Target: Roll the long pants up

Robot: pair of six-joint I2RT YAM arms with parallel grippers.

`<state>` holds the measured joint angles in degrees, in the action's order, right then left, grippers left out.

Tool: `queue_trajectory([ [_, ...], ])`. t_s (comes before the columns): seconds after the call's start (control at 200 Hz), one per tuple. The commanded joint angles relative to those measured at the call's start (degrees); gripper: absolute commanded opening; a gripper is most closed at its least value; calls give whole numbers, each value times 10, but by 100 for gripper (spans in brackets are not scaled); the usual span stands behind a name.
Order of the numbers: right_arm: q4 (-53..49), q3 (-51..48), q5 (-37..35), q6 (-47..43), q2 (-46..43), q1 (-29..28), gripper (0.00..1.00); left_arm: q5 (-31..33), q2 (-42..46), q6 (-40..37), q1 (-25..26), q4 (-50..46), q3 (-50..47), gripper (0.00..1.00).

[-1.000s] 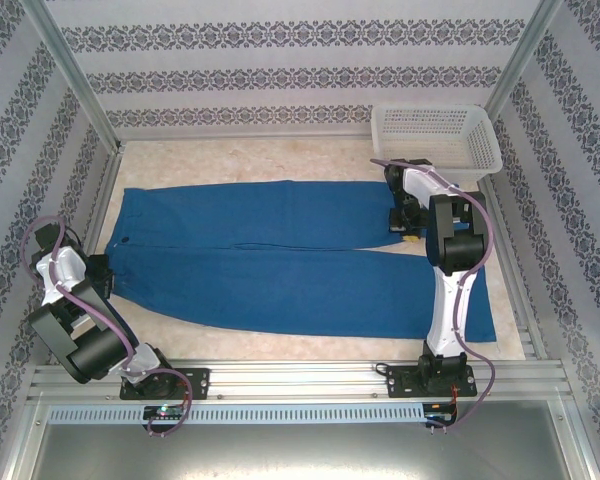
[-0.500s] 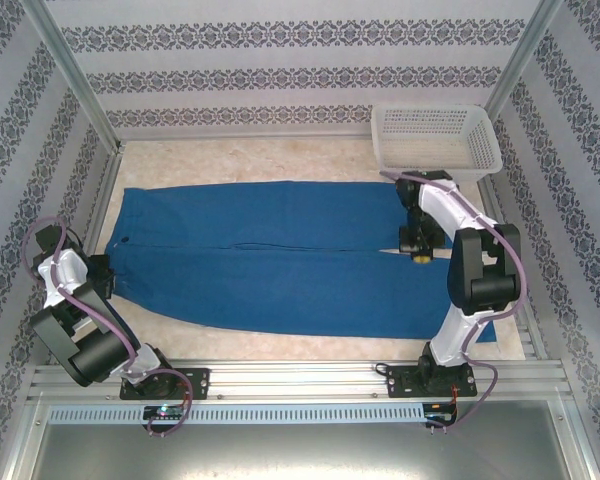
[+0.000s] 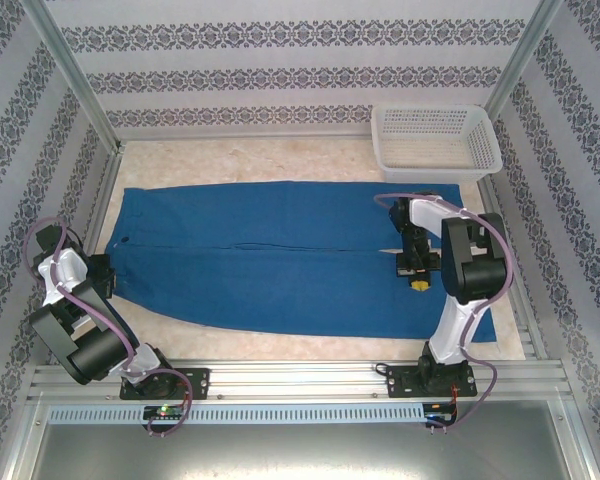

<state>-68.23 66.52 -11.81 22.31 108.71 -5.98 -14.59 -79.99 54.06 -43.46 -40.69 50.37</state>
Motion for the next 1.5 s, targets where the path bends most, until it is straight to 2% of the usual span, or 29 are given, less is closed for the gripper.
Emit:
queue_trajectory([
  [0.0, -5, 14, -43, 14, 25, -10, 0, -1, 2, -4, 6, -1, 6, 0],
  [0.16, 15, 19, -50, 17, 35, -11, 0, 6, 16, -5, 6, -1, 5, 0],
  [0.565, 92, 38, 18, 10, 73, -4, 0, 6, 26, -3, 6, -7, 7, 0],
  [0.994, 142, 53, -2, -16, 62, 30, 0, 7, 30, -2, 6, -7, 7, 0],
  [1.294, 140, 117, -16, -39, 73, 47, 0, 9, 34, -3, 6, -12, 9, 0],
  [1.494, 139, 149, 0, -39, 84, 57, 0, 8, 33, -3, 6, -14, 10, 0],
])
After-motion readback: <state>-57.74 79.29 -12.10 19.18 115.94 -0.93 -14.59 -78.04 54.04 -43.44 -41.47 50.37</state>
